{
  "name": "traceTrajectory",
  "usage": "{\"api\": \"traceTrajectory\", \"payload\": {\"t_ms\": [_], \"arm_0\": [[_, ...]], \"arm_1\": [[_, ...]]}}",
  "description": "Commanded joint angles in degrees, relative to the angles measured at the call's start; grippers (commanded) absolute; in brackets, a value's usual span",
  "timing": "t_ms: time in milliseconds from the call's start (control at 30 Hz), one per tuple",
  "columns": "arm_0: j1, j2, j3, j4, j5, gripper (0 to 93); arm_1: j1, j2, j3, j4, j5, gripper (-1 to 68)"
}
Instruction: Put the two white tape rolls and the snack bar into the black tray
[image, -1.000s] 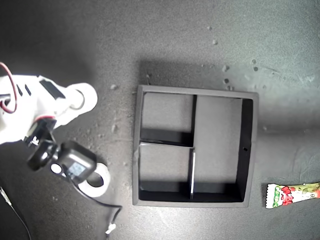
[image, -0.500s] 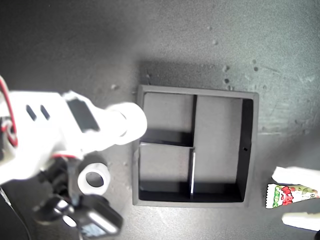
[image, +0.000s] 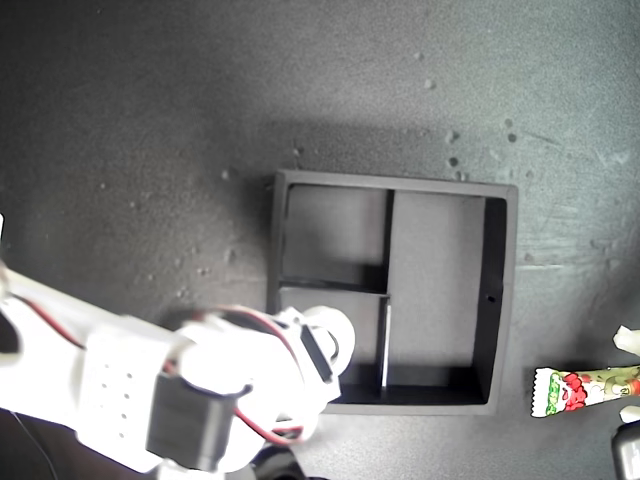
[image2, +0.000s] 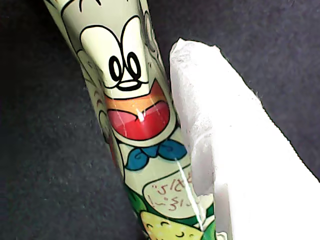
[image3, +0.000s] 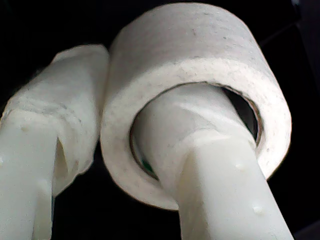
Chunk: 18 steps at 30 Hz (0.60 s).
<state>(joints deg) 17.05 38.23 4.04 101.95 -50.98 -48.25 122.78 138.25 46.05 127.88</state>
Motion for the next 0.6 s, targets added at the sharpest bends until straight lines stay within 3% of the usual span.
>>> {"api": "traceTrajectory", "payload": {"t_ms": [0, 300, 433, 567], "arm_0": [[0.62, -4.66, -14.94, 2.90, -1.76, 0.1], [3.25, -8.00, -14.33, 2.99, -6.15, 0.3], [5.01, -9.67, -16.44, 2.99, -7.73, 1.9], [5.98, -10.37, -16.52, 2.99, -9.40, 9.7]], "arm_1": [[-1.32, 0.18, 3.08, -4.31, -3.96, 30.5], [-2.64, 0.18, 13.89, -20.57, -11.34, 29.4], [-2.64, 0.18, 14.77, -20.65, -11.16, 10.9], [-2.29, 0.18, 15.56, -20.65, -10.99, -0.1]]}}
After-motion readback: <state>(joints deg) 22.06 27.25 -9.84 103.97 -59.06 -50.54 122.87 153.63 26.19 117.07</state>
